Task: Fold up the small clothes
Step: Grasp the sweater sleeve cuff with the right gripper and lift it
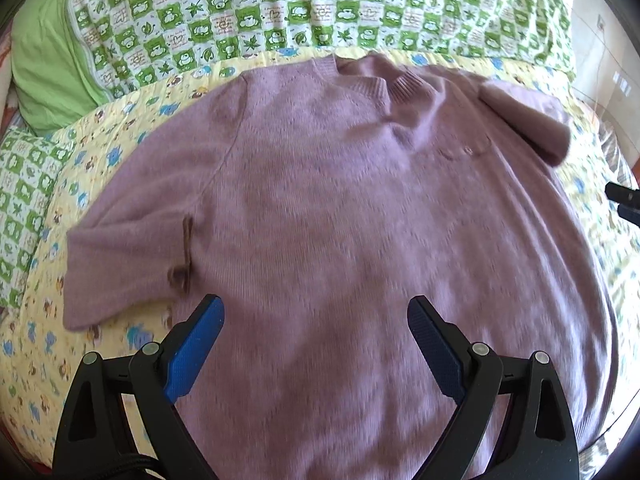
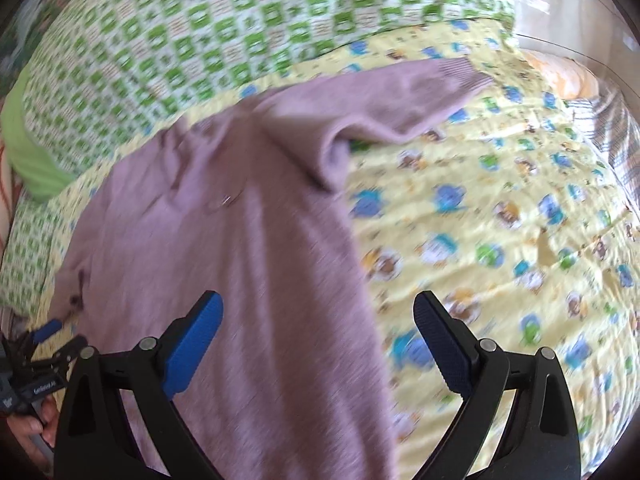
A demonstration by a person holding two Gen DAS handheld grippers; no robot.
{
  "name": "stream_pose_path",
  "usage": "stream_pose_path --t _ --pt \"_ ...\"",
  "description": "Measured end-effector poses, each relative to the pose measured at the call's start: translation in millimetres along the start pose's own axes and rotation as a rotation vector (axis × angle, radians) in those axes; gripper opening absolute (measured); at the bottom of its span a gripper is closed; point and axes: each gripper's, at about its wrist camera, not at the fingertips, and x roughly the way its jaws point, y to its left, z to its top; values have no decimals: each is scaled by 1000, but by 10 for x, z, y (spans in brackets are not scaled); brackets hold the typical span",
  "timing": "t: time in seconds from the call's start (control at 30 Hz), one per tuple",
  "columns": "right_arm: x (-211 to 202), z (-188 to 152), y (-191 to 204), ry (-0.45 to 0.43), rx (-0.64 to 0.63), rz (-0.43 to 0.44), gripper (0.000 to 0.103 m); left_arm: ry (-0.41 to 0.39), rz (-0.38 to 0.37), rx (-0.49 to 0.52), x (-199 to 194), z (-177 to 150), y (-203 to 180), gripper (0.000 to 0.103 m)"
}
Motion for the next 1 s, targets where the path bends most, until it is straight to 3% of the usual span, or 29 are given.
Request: stream_pose_path --t 0.4,0.63,0.7,0.77,0.8,0.93,1.0 --pt "420 1128 -958 -84 226 -74 96 1 36 -25 505 746 50 94" --pt "910 1634 -1464 -88 371 -56 95 33 83 -61 889 1031 186 94" --pt "1042 1745 -1548 -85 386 -59 88 44 96 -85 982 1078 275 94" --pt "1166 1830 -1601 -72 393 -47 67 51 95 -111 1060 1109 369 94" --pt "1232 1871 -1621 -65 393 -44 63 64 95 -124 1111 1112 424 94" --pt "1191 1945 -1588 -108 371 -53 9 80 89 -163 1218 1084 609 94" --pt "1015 1957 -1460 -165 344 -24 9 85 81 -182 1228 1045 692 94"
